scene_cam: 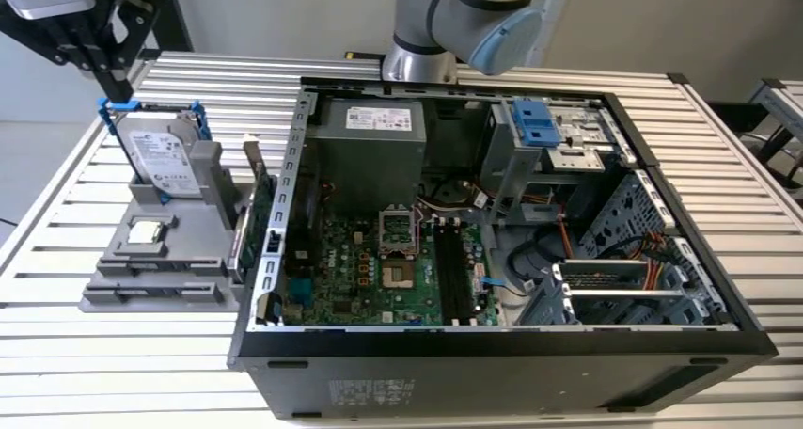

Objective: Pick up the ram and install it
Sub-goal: 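Reach for the ram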

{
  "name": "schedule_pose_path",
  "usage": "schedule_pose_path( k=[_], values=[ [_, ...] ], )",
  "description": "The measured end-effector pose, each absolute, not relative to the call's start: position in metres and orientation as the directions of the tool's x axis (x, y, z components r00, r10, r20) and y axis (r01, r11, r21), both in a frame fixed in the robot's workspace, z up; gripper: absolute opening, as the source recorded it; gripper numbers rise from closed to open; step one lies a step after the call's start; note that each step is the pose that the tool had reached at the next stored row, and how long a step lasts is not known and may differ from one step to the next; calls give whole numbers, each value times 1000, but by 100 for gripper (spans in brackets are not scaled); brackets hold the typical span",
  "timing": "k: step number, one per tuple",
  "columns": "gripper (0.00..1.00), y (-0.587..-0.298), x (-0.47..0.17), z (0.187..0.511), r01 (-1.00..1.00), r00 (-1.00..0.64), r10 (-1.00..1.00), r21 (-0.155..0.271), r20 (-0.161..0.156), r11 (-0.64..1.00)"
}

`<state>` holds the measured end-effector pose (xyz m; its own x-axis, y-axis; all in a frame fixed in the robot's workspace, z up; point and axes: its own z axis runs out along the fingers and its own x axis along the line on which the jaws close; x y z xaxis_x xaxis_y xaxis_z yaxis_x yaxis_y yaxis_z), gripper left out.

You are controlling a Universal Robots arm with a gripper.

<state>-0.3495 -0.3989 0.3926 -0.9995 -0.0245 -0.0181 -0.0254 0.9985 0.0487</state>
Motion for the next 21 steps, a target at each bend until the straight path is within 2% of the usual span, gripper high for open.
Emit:
schedule_pose_path(
  k=[21],
  values=[
    [0,-438,-351,393,-25,-1000,-24,50,-18,998]
  ],
)
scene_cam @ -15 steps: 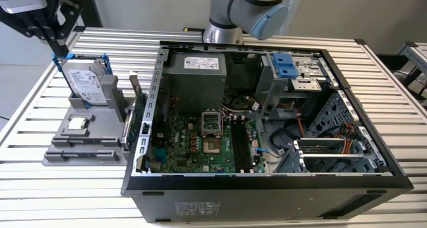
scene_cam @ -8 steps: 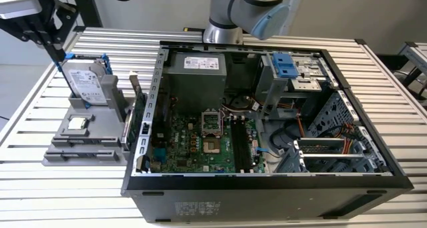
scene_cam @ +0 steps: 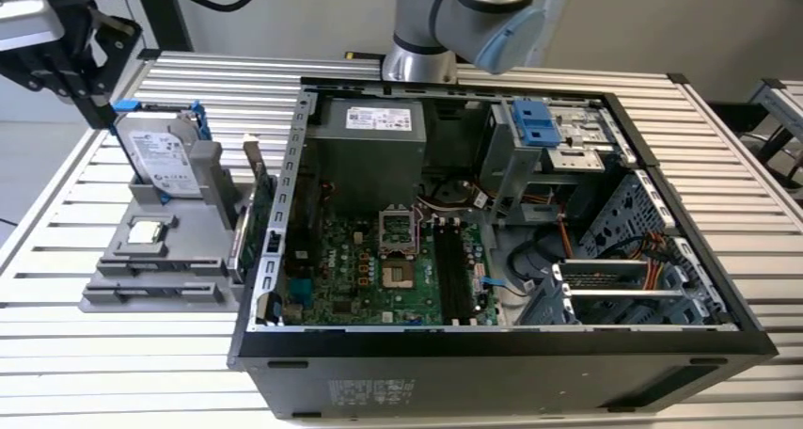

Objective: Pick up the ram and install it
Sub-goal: 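Reach for the ram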

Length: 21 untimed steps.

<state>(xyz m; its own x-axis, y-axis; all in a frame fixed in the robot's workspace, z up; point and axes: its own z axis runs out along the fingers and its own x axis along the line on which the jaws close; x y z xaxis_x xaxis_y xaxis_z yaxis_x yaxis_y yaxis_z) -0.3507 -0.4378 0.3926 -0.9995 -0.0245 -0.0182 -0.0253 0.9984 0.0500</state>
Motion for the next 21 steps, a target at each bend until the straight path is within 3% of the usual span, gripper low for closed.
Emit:
schedule_pose_path(
  k=[21],
  values=[
    [0,-479,-353,392,-25,-1000,-24,53,-18,998]
  ],
)
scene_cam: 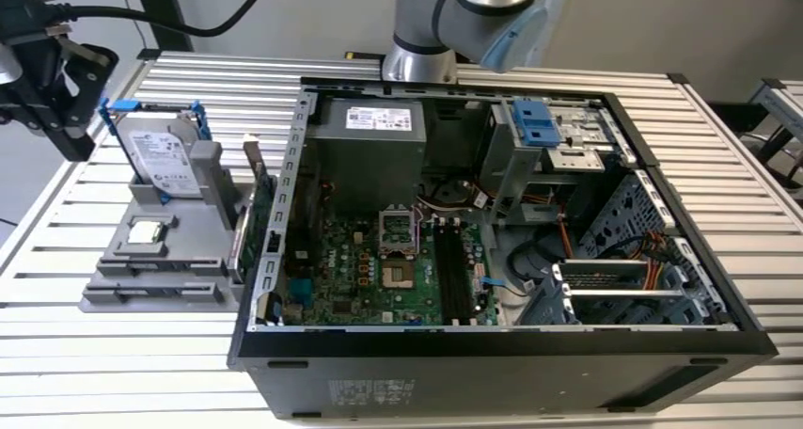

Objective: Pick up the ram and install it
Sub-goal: 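Reach for the ram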

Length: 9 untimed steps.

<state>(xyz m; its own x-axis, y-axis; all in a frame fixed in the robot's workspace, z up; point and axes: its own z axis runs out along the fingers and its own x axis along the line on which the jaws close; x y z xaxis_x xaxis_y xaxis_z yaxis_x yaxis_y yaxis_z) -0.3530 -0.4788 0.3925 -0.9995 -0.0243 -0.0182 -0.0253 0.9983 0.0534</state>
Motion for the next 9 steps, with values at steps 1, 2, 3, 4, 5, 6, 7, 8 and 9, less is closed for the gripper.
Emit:
schedule_pose_path(
  k=[1,2,3,4,5,6,7,8,9],
  values=[
    [0,-479,-353,392,-25,-1000,-24,53,-18,998],
    [0,-479,-353,392,-25,-1000,-25,53,-18,998],
    [0,-479,-354,392,-25,-1000,-25,54,-18,998],
    [0,-479,-354,392,-25,-1000,-25,54,-18,998],
    [0,-479,-354,392,-25,-1000,-24,53,-18,998],
    [0,-479,-354,392,-25,-1000,-24,53,-18,998],
    [0,-479,-354,392,-25,-1000,-24,53,-18,998],
    [0,-479,-354,392,-25,-1000,-24,53,-18,998],
    [0,-479,-354,392,-25,-1000,-24,53,-18,998]
  ],
)
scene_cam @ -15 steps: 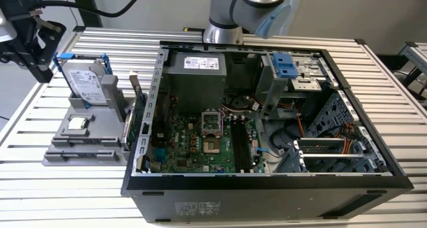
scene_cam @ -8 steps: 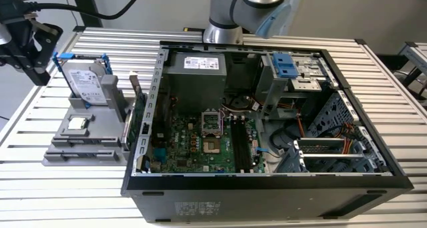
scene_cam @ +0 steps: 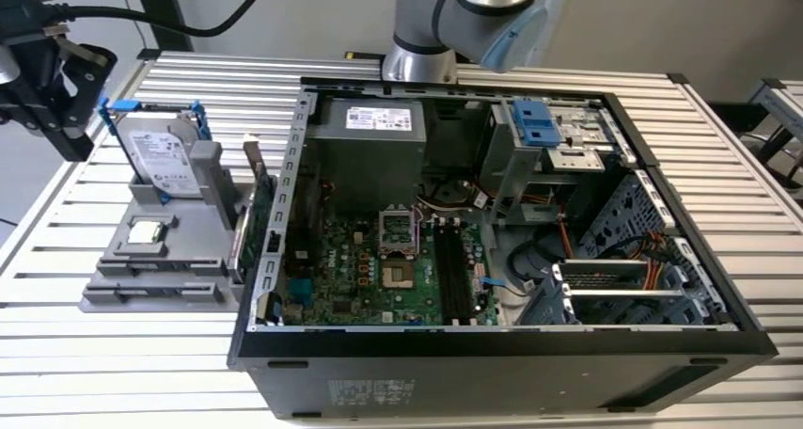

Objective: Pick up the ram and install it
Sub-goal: 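Reach for the ram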

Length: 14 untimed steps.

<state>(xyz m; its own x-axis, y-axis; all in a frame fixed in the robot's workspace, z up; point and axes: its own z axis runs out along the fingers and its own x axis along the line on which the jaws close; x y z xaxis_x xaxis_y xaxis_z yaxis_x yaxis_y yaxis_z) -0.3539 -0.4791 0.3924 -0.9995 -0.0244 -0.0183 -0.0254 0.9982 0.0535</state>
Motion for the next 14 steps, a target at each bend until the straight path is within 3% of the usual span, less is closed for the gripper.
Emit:
schedule_pose_path(
  k=[14],
  values=[
    [0,-479,-354,392,-26,-1000,-25,53,-18,998]
  ],
)
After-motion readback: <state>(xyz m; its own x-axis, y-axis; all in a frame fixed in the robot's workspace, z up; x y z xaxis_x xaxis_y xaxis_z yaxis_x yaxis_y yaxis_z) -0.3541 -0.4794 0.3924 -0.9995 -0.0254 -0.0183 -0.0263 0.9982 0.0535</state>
